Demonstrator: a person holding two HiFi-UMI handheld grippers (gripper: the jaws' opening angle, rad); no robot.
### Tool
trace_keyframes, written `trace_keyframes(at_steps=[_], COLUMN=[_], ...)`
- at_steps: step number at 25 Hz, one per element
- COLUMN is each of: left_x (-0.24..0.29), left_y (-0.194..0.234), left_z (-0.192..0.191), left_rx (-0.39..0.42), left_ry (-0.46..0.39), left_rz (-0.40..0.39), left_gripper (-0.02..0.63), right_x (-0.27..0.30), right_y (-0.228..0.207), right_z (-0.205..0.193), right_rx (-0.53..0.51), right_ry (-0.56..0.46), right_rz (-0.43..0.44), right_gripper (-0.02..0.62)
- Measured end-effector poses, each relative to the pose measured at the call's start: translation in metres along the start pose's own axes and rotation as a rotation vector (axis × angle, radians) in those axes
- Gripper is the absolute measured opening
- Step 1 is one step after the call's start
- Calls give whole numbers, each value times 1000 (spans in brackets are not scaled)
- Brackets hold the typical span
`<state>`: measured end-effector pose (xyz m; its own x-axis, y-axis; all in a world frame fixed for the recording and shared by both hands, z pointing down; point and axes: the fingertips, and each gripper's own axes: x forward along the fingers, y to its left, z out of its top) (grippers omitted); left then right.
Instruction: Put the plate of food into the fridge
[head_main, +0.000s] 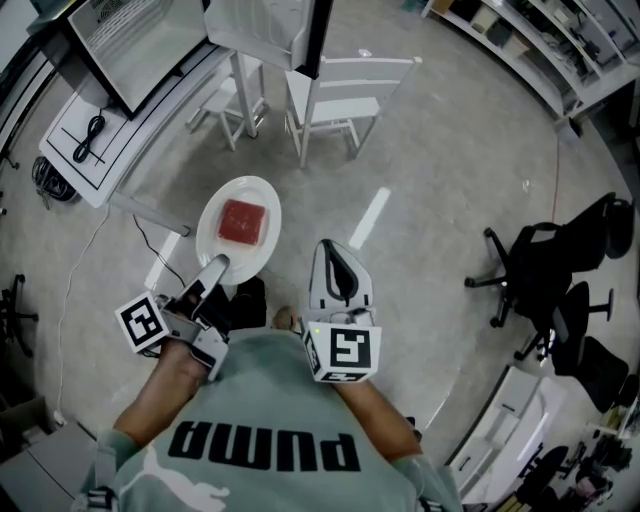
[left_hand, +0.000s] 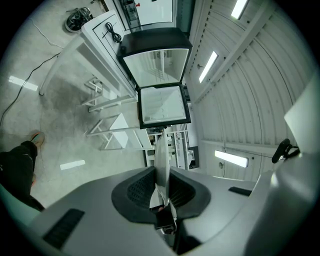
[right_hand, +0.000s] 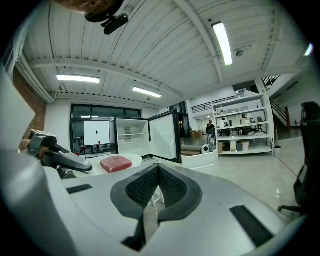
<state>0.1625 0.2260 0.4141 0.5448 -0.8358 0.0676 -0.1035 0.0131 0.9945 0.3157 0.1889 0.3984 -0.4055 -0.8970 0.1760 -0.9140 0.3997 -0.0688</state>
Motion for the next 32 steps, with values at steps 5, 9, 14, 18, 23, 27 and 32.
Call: trace_keyframes(at_steps=[5,9,14,18,23,27,32], left_x=[20,42,66,83,99,107,117], left_y=[7,8,10,12,13,16,13], left_z=[18,35,66,96,129,158,190], left_rx=[-13,-19,-25,-22,-32,-42,-51], left_ry=[23,49,58,52,43,31,19], left_rz=[1,-6,-4,-8,-15,-22,-50], left_gripper=[51,51,51,51,51,51,51], right_x=[19,42,79,113,151,180,210], right_y=[-5,-12,-13,-11,-6,4,14], right_z=[-1,1,6,10,18,27,43], right_rx=[-8,-12,-15,-23,-45,-73,-112], right_ry=[13,28,44,58,77,81,71], right_rz=[-29,-52,-57,-54,-44,-35,-30], right_gripper=[5,5,5,5,5,5,5])
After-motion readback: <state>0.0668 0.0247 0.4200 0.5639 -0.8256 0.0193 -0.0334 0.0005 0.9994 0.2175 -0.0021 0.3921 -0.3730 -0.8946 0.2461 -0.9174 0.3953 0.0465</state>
